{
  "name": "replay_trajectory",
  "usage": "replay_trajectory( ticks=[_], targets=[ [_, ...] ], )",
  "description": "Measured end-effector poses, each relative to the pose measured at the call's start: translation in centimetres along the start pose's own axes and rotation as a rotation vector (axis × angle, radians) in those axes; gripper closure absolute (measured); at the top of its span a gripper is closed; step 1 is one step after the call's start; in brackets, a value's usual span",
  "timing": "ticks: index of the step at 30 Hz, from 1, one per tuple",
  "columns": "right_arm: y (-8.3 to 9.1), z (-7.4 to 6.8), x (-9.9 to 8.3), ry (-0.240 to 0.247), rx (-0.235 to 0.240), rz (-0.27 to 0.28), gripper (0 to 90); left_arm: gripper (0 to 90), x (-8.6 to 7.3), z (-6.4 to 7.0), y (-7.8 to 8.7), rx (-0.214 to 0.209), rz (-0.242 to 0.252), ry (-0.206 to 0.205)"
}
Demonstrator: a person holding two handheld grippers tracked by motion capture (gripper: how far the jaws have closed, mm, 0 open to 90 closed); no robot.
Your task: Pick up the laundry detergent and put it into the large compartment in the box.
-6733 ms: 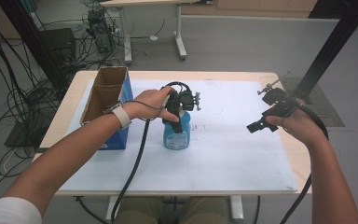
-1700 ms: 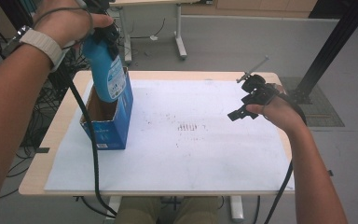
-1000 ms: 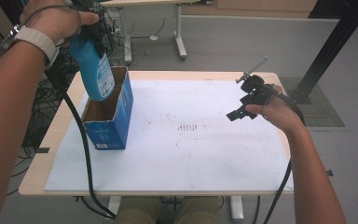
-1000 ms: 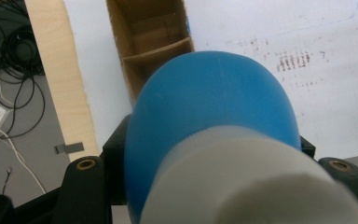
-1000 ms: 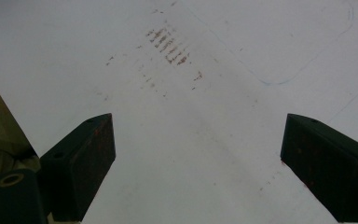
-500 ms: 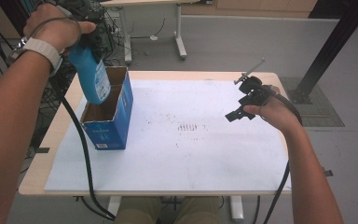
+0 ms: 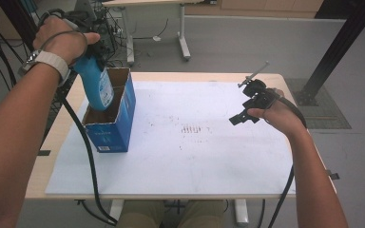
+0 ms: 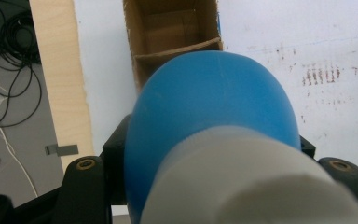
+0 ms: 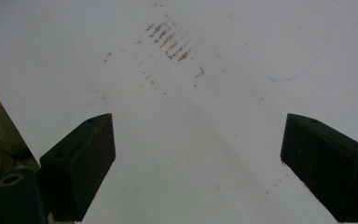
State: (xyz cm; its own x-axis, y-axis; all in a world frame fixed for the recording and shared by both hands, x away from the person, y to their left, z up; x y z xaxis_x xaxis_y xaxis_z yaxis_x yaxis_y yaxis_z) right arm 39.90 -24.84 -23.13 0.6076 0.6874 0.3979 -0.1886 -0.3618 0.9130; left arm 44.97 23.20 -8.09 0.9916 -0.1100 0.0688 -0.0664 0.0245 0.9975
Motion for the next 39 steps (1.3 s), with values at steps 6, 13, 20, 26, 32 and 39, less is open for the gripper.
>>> replay_trajectory(
  ticks=[6,13,20,26,32,39],
  targets=[
    [-0.1,0.1,-0.3,-0.007,0.001,0.000,10.0,39.2,0.1,-0.1,-1.3,-0.003,0.001,0.004],
    [-0.3,0.2,-0.3,-0.006,0.004,0.000,10.0,39.3,0.2,-0.1,-2.9,-0.009,-0.010,0.001],
    [-0.5,0.2,-0.5,-0.012,0.007,-0.001,10.0,39.2,0.1,-0.3,-4.4,-0.005,-0.011,0.002],
    [-0.7,0.2,-0.6,-0.014,0.009,-0.003,10.0,39.2,0.1,-0.2,-5.6,-0.008,-0.022,0.000],
    [-0.8,0.4,-0.9,-0.021,0.010,-0.004,10.0,39.2,0.2,-0.1,-6.7,-0.003,-0.028,-0.006],
    [-1.1,0.5,-1.0,-0.027,0.013,-0.008,10.0,39.2,0.2,0.1,-8.0,0.009,-0.025,-0.017]
  ],
)
Point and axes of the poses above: each handheld gripper's, and its own axes: y roughly backward along the jaws, x roughly out of its top, z roughly to its right, the point moved 9 cm from there along -y, roughly forward along the jaws, and after that the axes turned 5 degrees about -z, right-handed, at the moved point
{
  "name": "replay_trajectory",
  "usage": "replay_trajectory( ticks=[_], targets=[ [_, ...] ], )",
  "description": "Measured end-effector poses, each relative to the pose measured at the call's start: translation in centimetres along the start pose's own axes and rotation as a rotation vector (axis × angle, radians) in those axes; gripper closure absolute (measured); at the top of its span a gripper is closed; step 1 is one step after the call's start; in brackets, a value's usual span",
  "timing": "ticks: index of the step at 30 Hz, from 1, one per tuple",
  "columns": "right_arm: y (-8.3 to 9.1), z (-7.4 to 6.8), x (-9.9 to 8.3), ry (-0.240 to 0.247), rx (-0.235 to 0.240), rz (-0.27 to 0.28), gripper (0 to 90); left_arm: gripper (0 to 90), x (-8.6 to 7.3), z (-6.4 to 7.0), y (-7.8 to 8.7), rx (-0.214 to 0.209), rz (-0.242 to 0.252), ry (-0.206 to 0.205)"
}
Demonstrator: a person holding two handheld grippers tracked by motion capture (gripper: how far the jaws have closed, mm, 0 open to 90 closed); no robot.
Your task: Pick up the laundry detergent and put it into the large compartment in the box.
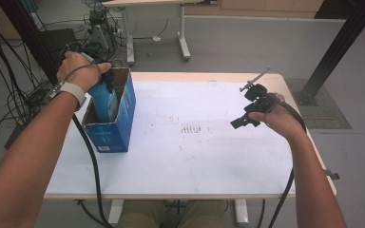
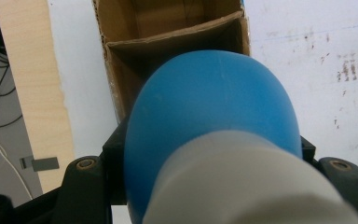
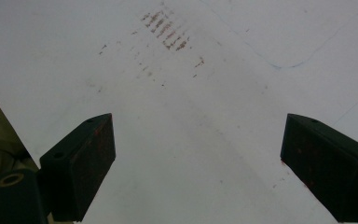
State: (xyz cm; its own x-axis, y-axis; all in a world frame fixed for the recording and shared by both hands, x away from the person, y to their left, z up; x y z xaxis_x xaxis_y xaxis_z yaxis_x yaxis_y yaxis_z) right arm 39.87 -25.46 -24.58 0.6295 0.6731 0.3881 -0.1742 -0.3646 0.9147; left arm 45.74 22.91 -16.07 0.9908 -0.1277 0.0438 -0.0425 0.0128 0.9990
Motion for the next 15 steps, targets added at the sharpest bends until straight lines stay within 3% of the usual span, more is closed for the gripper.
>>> replay_trajectory(
  ticks=[15],
  targets=[
    [-0.3,0.2,-0.5,-0.010,0.004,-0.001,10.0,39.2,0.0,0.3,-2.2,0.000,-0.007,-0.004]
  ],
)
Point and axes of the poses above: each handheld gripper's, and its own axes: y roughly backward along the jaws, x roughly out of its top, z roughly to its right, the point moved 9 cm from there along -y, roughly forward along the jaws, and after that the axes turned 5 degrees about -z, right-handed, at the moved point
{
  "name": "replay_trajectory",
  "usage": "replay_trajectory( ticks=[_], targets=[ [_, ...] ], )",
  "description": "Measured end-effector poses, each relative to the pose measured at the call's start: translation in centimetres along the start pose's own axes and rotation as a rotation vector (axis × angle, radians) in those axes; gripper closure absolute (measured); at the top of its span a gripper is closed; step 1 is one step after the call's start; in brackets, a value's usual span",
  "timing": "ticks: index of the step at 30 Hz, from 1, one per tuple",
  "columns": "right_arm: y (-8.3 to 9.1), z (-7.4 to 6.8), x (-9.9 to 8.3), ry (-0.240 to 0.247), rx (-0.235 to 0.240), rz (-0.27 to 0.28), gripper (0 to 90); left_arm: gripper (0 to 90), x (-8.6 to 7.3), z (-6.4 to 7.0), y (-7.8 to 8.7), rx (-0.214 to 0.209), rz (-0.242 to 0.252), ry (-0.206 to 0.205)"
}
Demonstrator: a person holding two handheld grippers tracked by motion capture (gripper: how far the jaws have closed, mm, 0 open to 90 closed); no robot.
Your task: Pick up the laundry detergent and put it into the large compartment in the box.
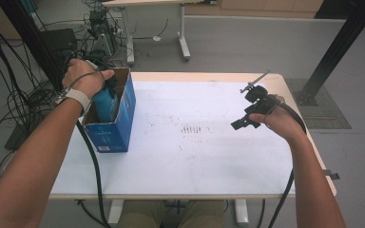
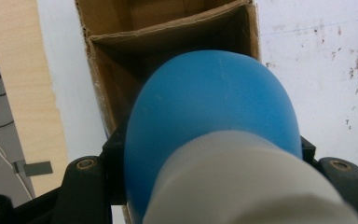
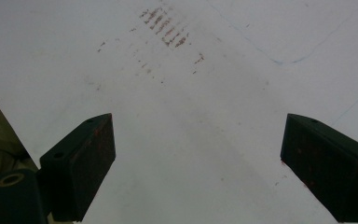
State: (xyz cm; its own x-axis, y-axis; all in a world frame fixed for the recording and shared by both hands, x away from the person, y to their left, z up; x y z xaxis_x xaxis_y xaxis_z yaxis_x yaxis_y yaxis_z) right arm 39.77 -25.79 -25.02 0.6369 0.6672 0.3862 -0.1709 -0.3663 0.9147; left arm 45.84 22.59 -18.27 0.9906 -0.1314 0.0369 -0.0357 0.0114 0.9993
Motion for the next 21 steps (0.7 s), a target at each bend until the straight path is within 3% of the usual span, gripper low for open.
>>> replay_trajectory(
  ticks=[21],
  targets=[
    [-0.2,0.0,-0.2,-0.006,-0.001,-0.004,10.0,39.2,0.0,0.0,-2.1,0.010,-0.009,-0.009]
  ],
)
Point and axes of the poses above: each handheld gripper's, and its own axes: y roughly backward along the jaws, x roughly out of its top, z roughly to its right, the point moved 9 cm from there along -y, roughly forward along the jaws, and after that the axes turned 5 degrees about -z, right-handed, at the moved point
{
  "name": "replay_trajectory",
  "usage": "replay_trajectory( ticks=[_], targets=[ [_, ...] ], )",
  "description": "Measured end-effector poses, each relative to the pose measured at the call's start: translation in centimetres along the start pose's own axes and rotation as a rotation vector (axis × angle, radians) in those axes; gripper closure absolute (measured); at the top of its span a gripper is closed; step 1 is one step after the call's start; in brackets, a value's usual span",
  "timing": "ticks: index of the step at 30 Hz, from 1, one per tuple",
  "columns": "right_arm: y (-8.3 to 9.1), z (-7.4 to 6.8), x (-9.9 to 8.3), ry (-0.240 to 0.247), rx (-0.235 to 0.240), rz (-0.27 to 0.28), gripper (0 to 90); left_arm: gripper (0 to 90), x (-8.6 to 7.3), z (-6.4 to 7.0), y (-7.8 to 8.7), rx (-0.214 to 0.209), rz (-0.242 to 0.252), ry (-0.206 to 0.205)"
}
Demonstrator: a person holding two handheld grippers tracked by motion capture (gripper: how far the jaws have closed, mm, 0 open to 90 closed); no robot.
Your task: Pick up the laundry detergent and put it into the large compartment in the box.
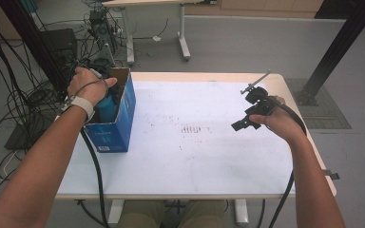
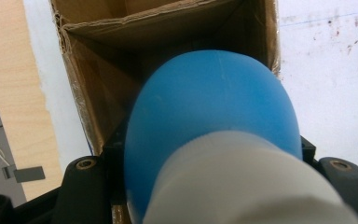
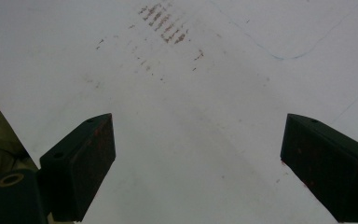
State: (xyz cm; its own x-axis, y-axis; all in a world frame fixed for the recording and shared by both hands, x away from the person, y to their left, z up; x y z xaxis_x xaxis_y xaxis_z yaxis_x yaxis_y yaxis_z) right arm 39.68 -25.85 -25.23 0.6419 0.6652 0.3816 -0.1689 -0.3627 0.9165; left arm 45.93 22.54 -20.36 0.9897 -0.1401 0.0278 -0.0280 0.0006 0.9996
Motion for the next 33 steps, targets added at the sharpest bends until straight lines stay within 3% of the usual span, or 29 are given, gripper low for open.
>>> replay_trajectory(
  ticks=[33],
  targets=[
    [-0.4,0.2,-0.5,-0.009,0.006,-0.002,10.0,39.1,-0.1,-0.2,-1.7,0.000,0.008,-0.010]
  ],
)
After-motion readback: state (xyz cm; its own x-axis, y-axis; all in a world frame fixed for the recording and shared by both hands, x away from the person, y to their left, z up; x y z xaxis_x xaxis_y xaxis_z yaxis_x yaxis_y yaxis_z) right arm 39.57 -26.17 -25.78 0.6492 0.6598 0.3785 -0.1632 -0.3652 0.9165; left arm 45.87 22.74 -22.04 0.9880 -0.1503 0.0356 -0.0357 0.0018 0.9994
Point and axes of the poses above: each handheld gripper's, and its own axes: y roughly backward along the jaws, x roughly out of its top, z roughly to its right, the point moved 9 cm from there along -y, roughly forward along the jaws, and after that the axes turned 5 degrees about -z, right-handed, at the moved point
